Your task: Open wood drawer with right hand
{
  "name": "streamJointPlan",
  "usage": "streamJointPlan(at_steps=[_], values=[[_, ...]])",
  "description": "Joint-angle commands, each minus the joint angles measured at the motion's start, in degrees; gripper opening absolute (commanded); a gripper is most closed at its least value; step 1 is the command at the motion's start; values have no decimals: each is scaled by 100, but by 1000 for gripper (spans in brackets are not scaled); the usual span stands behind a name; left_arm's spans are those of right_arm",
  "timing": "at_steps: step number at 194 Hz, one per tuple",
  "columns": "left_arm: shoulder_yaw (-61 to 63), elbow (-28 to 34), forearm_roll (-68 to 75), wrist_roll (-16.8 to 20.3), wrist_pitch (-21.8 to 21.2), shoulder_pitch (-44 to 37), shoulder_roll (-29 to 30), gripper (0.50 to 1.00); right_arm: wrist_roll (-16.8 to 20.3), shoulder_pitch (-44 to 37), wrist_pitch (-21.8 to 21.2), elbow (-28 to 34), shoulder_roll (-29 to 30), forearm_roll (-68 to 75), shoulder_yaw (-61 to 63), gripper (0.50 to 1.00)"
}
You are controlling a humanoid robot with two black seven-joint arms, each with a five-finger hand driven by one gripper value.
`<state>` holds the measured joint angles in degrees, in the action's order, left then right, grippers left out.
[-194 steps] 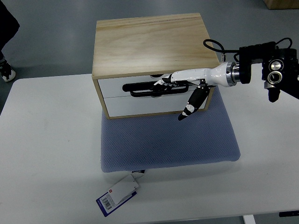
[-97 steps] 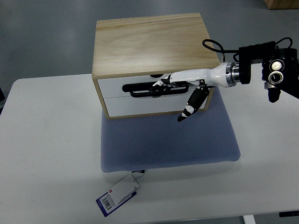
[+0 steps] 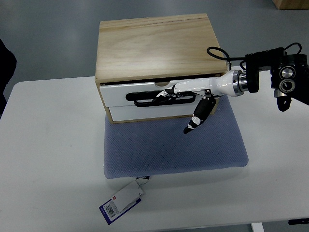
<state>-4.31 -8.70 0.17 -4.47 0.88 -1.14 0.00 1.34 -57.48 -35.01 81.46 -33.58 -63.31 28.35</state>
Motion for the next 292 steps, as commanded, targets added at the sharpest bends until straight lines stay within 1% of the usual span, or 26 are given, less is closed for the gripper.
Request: streamJointPlan(at_steps=[1,40,64,125,167,202,216,261,292], values=[[0,0,1,-1,0,0,0,1000,-2,0,1,90,-61,82,-32,936],[0,0,1,-1,0,0,0,1000,7,0,1,388,-272,249,-128,936],[0,0,1,-1,0,0,0,1000,156,17,1,599,-360,266,-146,938],[0,0,1,-1,0,0,0,1000,200,26,1,960,-597,469,-295,938],[0,0,1,-1,0,0,0,1000,200,26,1,1039,-659,477,-304,936],[0,0,1,-1,0,0,0,1000,235,35,1,1258,-817,679,-339,938],[0,0,1,-1,0,0,0,1000,297,35,1,1276,-844,750,-339,936],[0,0,1,-1,0,0,0,1000,297,9,1,1276,-949,794,-331,936],[0,0,1,-1,0,0,0,1000,323,-62,1,1285,-1116,1092,-304,938]])
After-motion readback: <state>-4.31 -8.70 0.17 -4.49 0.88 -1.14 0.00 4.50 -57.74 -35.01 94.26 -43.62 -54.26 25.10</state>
